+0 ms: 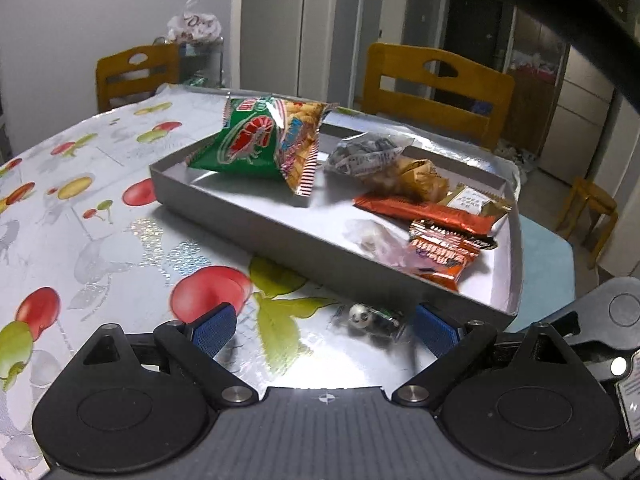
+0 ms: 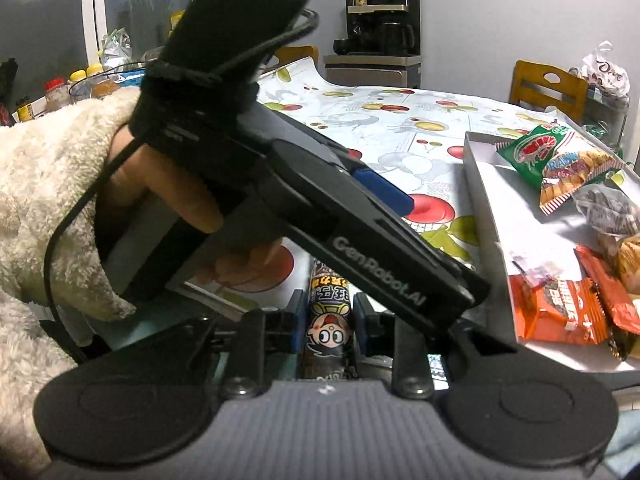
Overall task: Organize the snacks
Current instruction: 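Grasp the panda-wrapped candy with the left tool while the right tool holds the candy tube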
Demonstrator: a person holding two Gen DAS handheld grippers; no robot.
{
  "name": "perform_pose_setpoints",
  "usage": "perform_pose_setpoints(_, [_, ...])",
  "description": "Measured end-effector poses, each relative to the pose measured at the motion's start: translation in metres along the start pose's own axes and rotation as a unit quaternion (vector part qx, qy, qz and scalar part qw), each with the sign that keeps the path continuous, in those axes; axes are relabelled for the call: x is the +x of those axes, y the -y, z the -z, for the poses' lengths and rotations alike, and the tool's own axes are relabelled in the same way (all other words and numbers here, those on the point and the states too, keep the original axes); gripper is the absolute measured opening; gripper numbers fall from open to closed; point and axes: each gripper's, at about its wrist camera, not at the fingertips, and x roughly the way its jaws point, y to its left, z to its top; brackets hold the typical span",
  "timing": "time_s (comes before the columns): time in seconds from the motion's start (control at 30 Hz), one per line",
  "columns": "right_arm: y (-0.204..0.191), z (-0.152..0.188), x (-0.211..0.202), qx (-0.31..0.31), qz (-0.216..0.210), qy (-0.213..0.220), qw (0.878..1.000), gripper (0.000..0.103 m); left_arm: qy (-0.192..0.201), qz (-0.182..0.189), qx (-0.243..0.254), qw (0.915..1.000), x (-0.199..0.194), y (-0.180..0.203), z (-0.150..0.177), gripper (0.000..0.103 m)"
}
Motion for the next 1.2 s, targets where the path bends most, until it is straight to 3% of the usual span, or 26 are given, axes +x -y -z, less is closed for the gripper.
perform_pose_setpoints(0.23, [0.000,0.000,0.000,0.002,0.003,0.001,1.000,0.025,-0.012,-0.054,0.011,0.9984,0.002,-0.004,0.000,0.097])
perform_pose_setpoints(0.4, [-0.001,0.000,0.000,0.001,0.004,0.001,1.000,0.025,-0.007,-0.082,-0.020,0.9964,-0.008,-0.024,0.002,0.097])
perform_pose_setpoints(0.53, [-0.005,0.000,0.000,-0.001,0.005,0.001,1.000,0.025,0.001,-0.064,-0.050,0.9967,-0.011,-0.026,-0.002,0.096])
perform_pose_setpoints(0.63, [-0.006,0.000,0.000,-0.001,0.005,0.001,1.000,0.025,0.006,-0.041,-0.043,0.9982,-0.007,-0.015,-0.004,0.085])
perform_pose_setpoints(0.7, [-0.006,0.000,0.000,-0.001,0.005,0.001,1.000,0.025,0.002,-0.036,-0.029,0.9989,-0.002,-0.006,-0.005,0.069])
perform_pose_setpoints(0.87, [-0.006,0.000,0.000,-0.001,0.005,0.001,1.000,0.025,-0.005,-0.052,-0.002,0.9986,0.011,0.004,-0.002,0.054])
perform_pose_setpoints(1.0, [-0.006,0.000,0.000,0.000,0.005,0.002,1.000,0.025,0.004,-0.046,-0.004,0.9989,0.008,0.001,-0.001,0.022])
perform_pose_setpoints(1.2, [-0.008,-0.003,0.006,-0.002,0.012,0.001,1.000,0.025,0.017,-0.065,-0.017,0.9976,-0.006,-0.017,0.006,0.019])
